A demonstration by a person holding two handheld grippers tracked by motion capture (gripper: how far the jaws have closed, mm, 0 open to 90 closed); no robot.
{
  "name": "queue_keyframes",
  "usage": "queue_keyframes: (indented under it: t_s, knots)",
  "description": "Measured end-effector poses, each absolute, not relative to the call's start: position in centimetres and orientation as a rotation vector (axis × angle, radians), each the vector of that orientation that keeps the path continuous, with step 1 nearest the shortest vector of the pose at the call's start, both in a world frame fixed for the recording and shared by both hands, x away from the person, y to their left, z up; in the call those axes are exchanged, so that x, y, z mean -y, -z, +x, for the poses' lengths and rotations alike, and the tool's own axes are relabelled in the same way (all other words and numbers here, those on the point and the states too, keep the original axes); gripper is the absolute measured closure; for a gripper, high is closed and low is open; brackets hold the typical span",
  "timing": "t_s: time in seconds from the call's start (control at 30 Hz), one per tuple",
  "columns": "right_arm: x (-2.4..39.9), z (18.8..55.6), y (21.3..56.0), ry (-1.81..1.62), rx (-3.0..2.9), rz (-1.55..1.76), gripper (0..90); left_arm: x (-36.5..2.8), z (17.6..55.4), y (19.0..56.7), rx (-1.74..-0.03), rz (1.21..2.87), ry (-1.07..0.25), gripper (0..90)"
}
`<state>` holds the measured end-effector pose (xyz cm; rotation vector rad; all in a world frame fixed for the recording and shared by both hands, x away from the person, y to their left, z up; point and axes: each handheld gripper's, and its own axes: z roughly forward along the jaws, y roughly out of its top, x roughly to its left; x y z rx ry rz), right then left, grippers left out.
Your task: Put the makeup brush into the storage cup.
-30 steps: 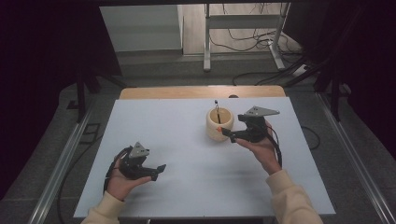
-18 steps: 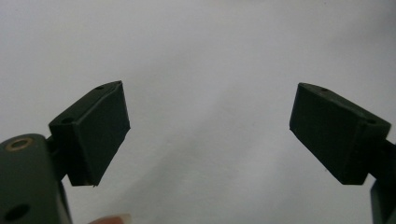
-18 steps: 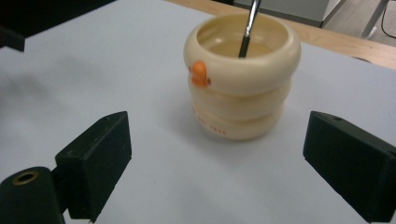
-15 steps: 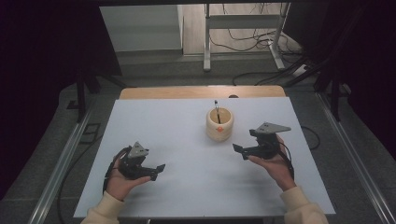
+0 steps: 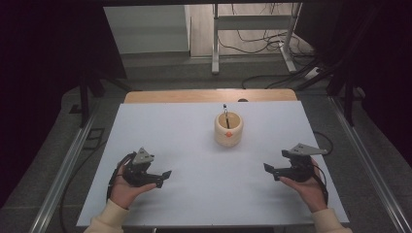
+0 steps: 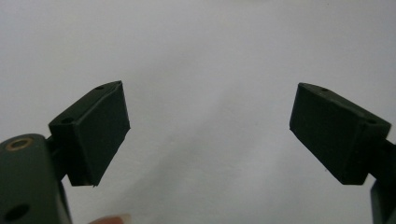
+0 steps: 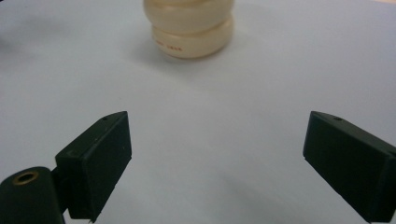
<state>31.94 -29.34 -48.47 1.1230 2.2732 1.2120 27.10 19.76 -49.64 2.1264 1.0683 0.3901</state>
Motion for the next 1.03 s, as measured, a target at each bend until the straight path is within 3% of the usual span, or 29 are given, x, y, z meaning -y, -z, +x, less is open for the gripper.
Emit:
queue_keyframes:
  t_s: [0.23, 1.03]
  knots:
    - [31.9, 30.9, 49.1, -1.19, -2.226, 1.19, 8.7, -19.8, 27.1, 49.7, -1.063, 2.131, -0.394, 12.2]
    - [31.7, 31.0, 50.2, -1.106, -2.271, 1.117, 9.6, -19.6, 27.3, 49.6, -1.056, 2.125, -0.393, 11.5]
